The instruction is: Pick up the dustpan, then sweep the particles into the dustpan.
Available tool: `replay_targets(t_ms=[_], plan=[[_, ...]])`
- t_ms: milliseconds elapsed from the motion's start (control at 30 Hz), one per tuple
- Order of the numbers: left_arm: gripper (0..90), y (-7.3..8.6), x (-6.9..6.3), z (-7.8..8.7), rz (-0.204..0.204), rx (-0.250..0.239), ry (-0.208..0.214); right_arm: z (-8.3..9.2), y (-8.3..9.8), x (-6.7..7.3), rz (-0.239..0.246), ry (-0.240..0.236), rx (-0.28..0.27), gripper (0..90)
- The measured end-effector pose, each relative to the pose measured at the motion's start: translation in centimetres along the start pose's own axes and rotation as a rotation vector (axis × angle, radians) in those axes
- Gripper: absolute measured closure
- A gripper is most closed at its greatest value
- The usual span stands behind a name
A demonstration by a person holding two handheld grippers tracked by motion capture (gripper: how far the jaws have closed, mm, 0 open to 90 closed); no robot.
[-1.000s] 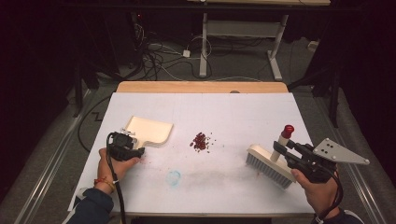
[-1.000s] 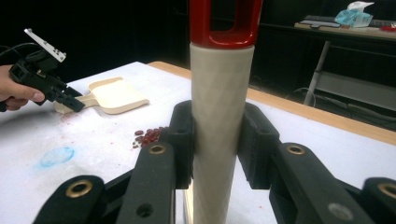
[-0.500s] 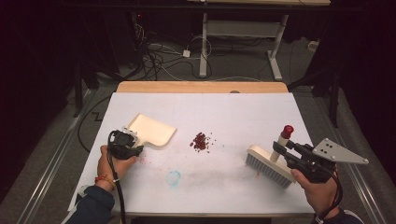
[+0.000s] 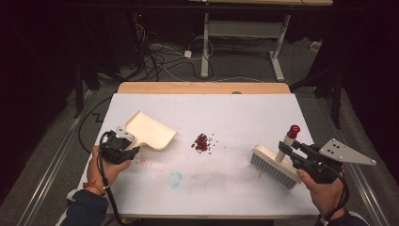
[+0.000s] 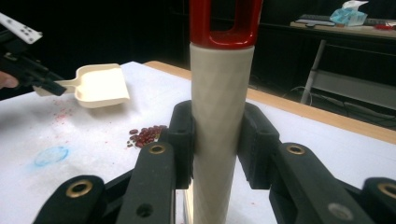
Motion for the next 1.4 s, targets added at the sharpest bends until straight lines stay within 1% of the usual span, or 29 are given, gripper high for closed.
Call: replay_targets(t_ms=[33,67,100,167,233,267,367,400,433,467,500,533,600,633,667,700,733,767,800,933,967,1033,1100,1200,1267,1367,1400], plan=[[63.9,0.4,-0.6,0.4,-0.010,0.001,0.011,0.0,0.0,-0.1,-0.001,0.001,-0.002,69.6],[63.9,0.4,-0.6,0.4,-0.010,0.001,0.011,-0.1,-0.1,-0.1,-0.002,0.000,-0.002,69.5],[63.9,0.5,-1.0,0.6,-0.012,0.001,0.019,-0.1,-0.1,-0.1,-0.004,0.000,-0.001,69.6],[63.9,0.8,-1.6,0.7,-0.017,-0.002,0.041,-0.3,0.0,-0.1,-0.005,0.000,0.001,69.6],[63.9,1.2,-2.2,0.7,-0.036,0.007,0.063,-0.4,0.0,0.0,0.000,-0.004,0.003,69.6],[63.9,1.3,-2.5,0.7,-0.039,0.003,0.074,-0.5,0.1,0.0,-0.004,-0.006,0.008,69.6],[63.9,1.8,-3.4,0.7,-0.065,0.016,0.094,-0.6,0.2,0.2,0.004,-0.006,0.014,69.6],[63.9,2.0,-3.9,0.7,-0.086,0.025,0.100,-0.6,0.2,0.2,0.005,-0.006,0.014,69.6],[63.9,2.0,-3.9,0.7,-0.086,0.025,0.100,-0.6,0.2,0.2,0.003,-0.006,0.014,69.6],[63.9,2.2,-4.2,0.7,-0.092,0.026,0.104,-0.6,0.1,0.2,0.002,-0.006,0.014,69.6],[63.9,2.3,-4.5,0.6,-0.100,0.034,0.110,-0.6,0.1,0.2,0.005,-0.006,0.012,69.6],[63.9,2.6,-5.0,0.4,-0.115,0.049,0.125,-0.6,0.1,0.2,0.004,-0.006,0.011,69.6],[63.9,2.8,-5.4,0.3,-0.122,0.054,0.133,-0.6,0.1,0.2,0.002,-0.006,0.012,69.6],[63.9,2.8,-5.4,0.3,-0.122,0.054,0.133,-0.6,0.1,0.2,0.002,-0.006,0.012,69.6],[63.9,2.9,-5.7,0.3,-0.131,0.062,0.138,-0.6,0.1,0.2,0.000,-0.007,0.012,69.6],[63.9,2.9,-5.7,0.3,-0.131,0.062,0.138,-0.6,0.2,0.2,0.002,-0.008,0.013,69.6],[63.9,3.1,-6.2,0.2,-0.145,0.074,0.146,-0.6,0.2,0.2,0.002,-0.008,0.013,69.6],[63.9,3.1,-6.2,0.2,-0.145,0.074,0.146,-0.7,0.2,0.2,0.002,-0.008,0.012,69.6],[63.9,3.3,-6.5,0.0,-0.157,0.090,0.142,-0.7,0.2,0.3,0.000,-0.010,0.012,69.6],[63.9,3.2,-6.8,-0.3,-0.165,0.096,0.143,-0.9,0.2,0.3,-0.007,-0.002,0.003,69.6],[63.9,3.2,-6.8,-0.3,-0.166,0.101,0.138,-0.9,0.1,0.2,-0.007,0.001,0.000,69.6],[63.9,3.3,-6.8,-0.5,-0.169,0.110,0.139,-1.0,0.1,0.3,-0.012,-0.005,0.000,69.6],[63.9,3.4,-6.9,-0.8,-0.165,0.113,0.159,-1.2,0.1,0.2,-0.010,-0.006,0.002,69.6],[63.8,3.5,-6.9,-1.0,-0.159,0.116,0.166,-1.4,0.1,0.2,-0.016,-0.005,-0.001,69.6],[63.8,3.6,-6.9,-1.1,-0.158,0.119,0.167,-1.5,-0.1,0.2,-0.024,-0.006,-0.013,69.6],[63.8,3.6,-6.9,-1.2,-0.154,0.122,0.170,-2.0,-0.5,0.5,-0.026,-0.026,-0.022,69.6],[63.8,3.5,-7.0,-1.3,-0.148,0.117,0.180,-2.2,-0.6,0.5,-0.023,-0.031,-0.022,69.6]])
Point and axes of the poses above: each handheld gripper's, and its own axes: z roughly backward along the jaws, y roughly out of its underside, x roughly to its left, the point moved 8 cm from there along -z, roughly forward along the jaws, and after that the axes turned 14 degrees about y, right-handed, at the moved point
